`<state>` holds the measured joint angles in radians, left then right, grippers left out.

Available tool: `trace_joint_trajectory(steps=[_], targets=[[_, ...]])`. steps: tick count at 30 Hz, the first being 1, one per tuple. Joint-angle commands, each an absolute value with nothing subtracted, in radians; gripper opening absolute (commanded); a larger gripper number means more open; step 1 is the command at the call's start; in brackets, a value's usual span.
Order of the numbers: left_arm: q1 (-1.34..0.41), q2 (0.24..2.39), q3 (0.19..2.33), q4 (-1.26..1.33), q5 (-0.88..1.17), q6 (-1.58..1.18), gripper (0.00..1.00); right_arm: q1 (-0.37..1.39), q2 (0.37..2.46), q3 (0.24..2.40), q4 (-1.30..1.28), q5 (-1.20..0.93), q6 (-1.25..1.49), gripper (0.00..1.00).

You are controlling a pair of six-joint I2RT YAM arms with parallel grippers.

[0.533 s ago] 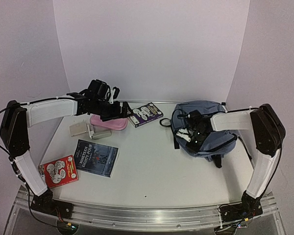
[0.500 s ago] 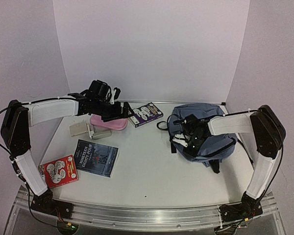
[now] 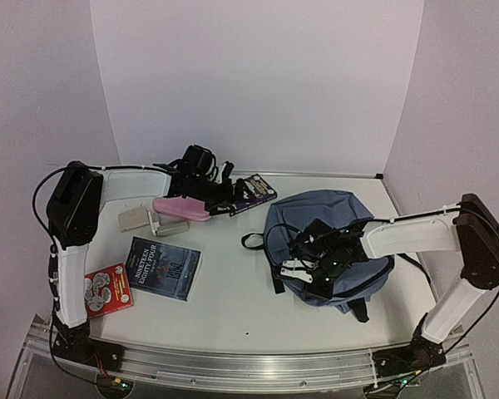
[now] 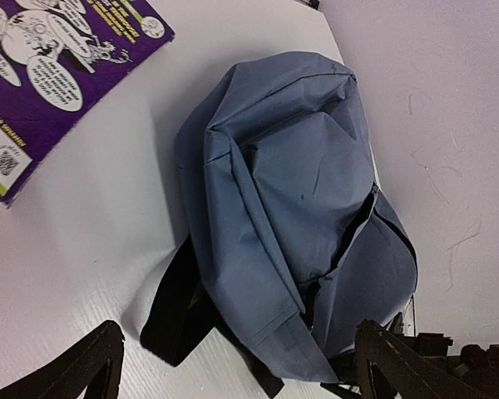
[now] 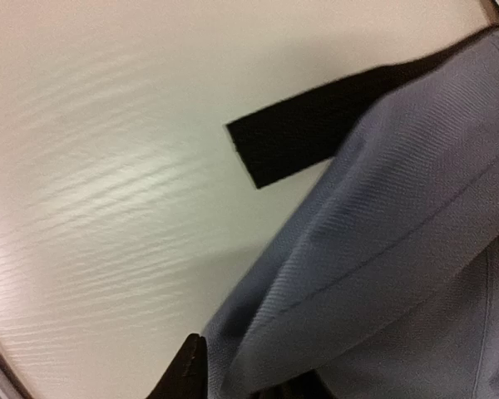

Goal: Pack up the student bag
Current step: Unzip the student bag at the center of the board.

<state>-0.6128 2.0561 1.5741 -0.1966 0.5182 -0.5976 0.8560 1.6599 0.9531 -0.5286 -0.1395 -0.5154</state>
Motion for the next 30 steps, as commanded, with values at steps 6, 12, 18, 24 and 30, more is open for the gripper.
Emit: trace_joint_trajectory(steps=[6,12,18,24,30], targets=[[-0.665,2.142,1.704,-0.174,0.573,-0.622,0.95,0.747,1.442,1.054,-0.574,-0.373,-0.427,0.75],[-0.673,2.163,1.722,-0.183,0.579,-0.622,0.93,0.719,1.390,1.147,-0.568,-0.286,-0.534,0.76],[-0.674,2.172,1.721,-0.177,0.591,-0.634,0.92,0.719,1.408,1.118,-0.466,-0.162,-0.777,0.65],[-0.673,2.176,1.708,-0.157,0.613,-0.649,0.91,0.719,1.410,1.014,-0.287,-0.175,-0.980,0.60],[-0.671,2.186,1.705,-0.135,0.641,-0.670,0.91,0.719,1.490,0.989,-0.216,-0.192,-1.113,0.54]])
